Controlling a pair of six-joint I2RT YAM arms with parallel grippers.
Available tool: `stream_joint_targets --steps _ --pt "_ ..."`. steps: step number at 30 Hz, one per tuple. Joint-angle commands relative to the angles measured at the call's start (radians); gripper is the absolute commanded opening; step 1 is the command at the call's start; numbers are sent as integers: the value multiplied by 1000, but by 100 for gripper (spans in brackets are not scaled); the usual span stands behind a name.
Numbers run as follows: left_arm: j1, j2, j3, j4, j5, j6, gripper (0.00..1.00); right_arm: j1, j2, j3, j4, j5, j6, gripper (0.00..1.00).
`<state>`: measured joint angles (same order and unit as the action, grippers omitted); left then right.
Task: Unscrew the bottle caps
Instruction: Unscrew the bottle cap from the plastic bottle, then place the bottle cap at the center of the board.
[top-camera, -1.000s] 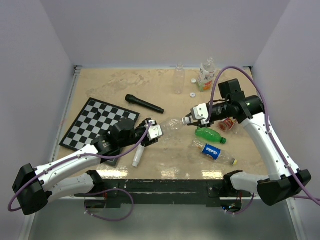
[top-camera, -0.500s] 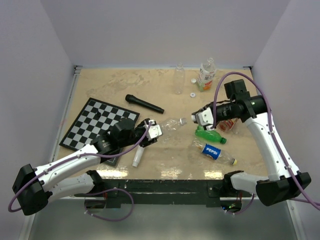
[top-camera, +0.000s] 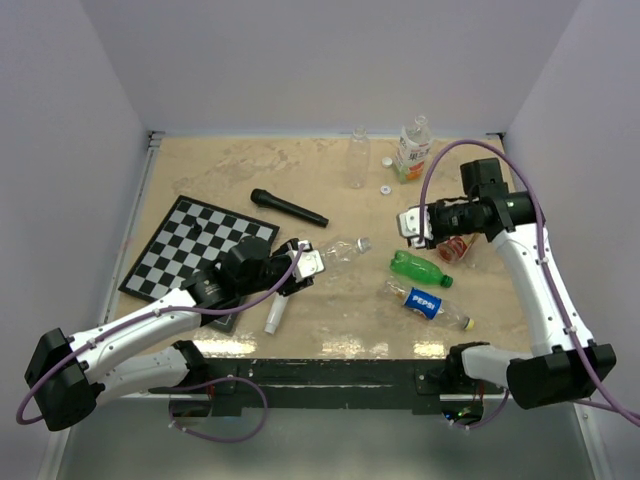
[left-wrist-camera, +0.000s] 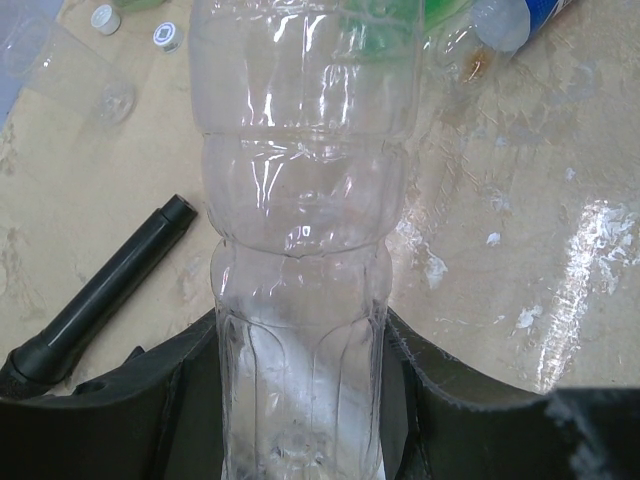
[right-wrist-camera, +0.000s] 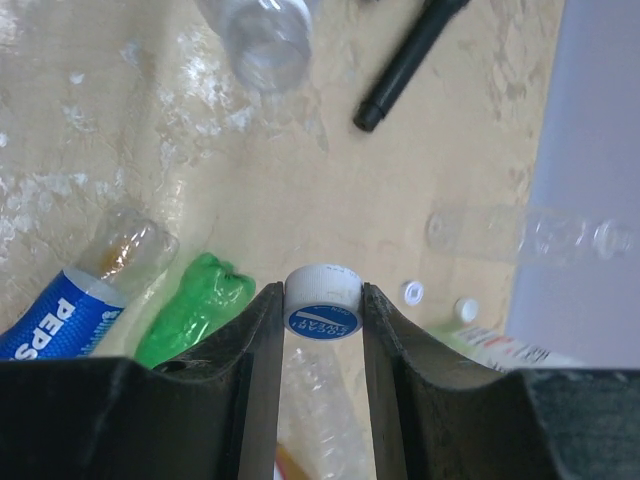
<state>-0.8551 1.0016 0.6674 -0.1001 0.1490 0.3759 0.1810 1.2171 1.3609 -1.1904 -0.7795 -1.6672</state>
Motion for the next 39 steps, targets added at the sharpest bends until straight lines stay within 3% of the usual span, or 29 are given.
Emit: stream_joint_targets --steps 1,12,19,39 --pt "2 -12 4 11 -9 -17 3 -109 12 -60 191 -7 355 0" --pt "2 -24 8 7 -15 -19 3 -273 76 -187 573 146 815 1" --pt "2 -34 11 5 -12 -22 3 -307 150 -195 728 184 980 3" --pt "2 -44 12 5 -11 -20 3 -308 285 -158 821 227 1077 7"
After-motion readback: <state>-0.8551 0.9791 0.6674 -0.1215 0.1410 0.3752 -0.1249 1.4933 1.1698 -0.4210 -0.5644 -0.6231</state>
